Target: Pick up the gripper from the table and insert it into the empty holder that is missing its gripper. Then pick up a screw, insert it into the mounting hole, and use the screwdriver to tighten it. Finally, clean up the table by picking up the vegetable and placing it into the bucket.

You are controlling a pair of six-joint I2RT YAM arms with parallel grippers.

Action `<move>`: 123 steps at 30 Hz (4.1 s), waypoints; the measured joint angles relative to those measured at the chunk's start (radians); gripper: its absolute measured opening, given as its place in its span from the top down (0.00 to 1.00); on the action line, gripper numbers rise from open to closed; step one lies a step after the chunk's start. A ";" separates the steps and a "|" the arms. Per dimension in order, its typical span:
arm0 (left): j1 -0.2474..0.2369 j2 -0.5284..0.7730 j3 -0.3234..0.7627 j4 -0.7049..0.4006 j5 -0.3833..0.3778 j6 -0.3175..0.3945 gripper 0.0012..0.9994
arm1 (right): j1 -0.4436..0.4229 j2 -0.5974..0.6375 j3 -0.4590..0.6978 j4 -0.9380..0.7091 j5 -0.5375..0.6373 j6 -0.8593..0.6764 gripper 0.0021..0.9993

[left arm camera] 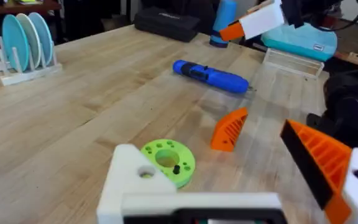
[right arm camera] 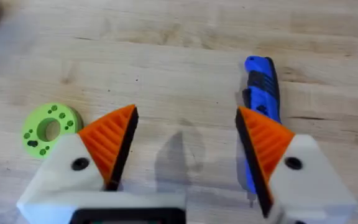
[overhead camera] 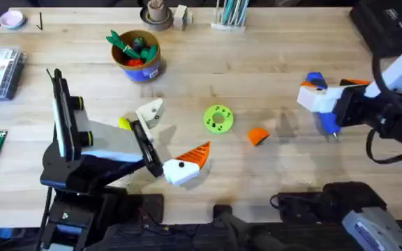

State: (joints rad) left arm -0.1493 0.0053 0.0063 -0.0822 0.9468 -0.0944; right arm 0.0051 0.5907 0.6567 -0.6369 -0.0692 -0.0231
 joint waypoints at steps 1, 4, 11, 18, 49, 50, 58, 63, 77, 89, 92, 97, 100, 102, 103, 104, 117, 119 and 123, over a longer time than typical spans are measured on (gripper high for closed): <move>0.000 0.000 0.000 0.000 0.000 0.000 0.01 | 0.000 0.000 0.000 0.000 0.000 0.000 0.01; 0.000 0.000 0.000 0.000 0.000 0.000 0.01 | 0.000 0.000 0.000 0.000 0.000 0.000 0.01; 0.000 0.000 0.000 0.000 -0.001 0.000 0.01 | 0.000 0.000 0.000 0.000 0.000 0.000 0.01; 0.000 0.000 0.000 0.000 -0.001 0.012 0.01 | 0.000 0.000 0.000 0.000 0.000 0.000 0.01; 0.000 0.000 0.000 0.000 -0.001 0.034 0.01 | 0.321 0.393 0.381 -0.559 -0.140 -0.148 0.01; 0.000 0.000 0.000 0.000 -0.001 0.034 0.01 | 0.341 0.415 0.381 -0.564 -0.140 -0.150 0.01; 0.000 0.000 0.000 0.000 -0.001 0.034 0.01 | 0.412 0.583 0.381 -0.556 -0.138 -0.149 0.01; 0.000 0.000 0.000 0.000 -0.001 0.034 0.01 | 0.462 0.688 0.381 -0.537 -0.137 -0.124 0.01; 0.000 0.000 0.000 0.000 -0.001 0.034 0.01 | 0.495 0.826 0.361 -0.475 -0.094 -0.047 0.01; 0.000 0.000 0.000 0.000 -0.001 0.034 0.01 | 0.495 0.873 0.359 -0.444 -0.085 -0.029 0.44; 0.000 0.000 0.000 0.000 -0.001 0.034 0.01 | 0.495 0.873 0.359 -0.443 -0.084 -0.029 0.67; 0.000 0.000 0.000 0.000 -0.001 0.034 0.01 | 0.495 0.873 0.359 -0.443 -0.085 -0.027 0.99; 0.000 0.000 0.000 0.000 -0.001 0.034 0.01 | 0.495 0.873 0.359 -0.449 -0.085 -0.026 0.99; 0.000 0.000 0.000 0.000 -0.001 0.034 0.01 | 0.495 0.873 0.360 -0.465 -0.085 -0.025 0.99; 0.000 0.000 0.000 0.000 -0.001 0.034 0.01 | 0.495 0.873 0.360 -0.482 -0.085 -0.025 0.99; 0.000 0.000 0.000 0.000 -0.001 0.034 0.01 | 0.495 0.870 0.362 -0.500 -0.085 -0.025 0.99; 0.000 0.000 0.000 0.000 -0.001 0.034 0.01 | 0.495 0.529 0.497 -0.580 -0.085 0.019 0.99; 0.000 0.000 0.000 0.000 -0.001 0.034 0.01 | 0.495 0.461 0.497 -0.557 -0.093 0.036 0.99; 0.000 0.000 0.000 0.000 -0.001 0.034 0.01 | 0.495 0.341 0.476 -0.396 -0.157 0.083 0.99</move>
State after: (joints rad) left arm -0.1493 0.0055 0.0063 -0.0820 0.9459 -0.0605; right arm 0.5003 0.9317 1.1326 -1.0324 -0.2267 0.0597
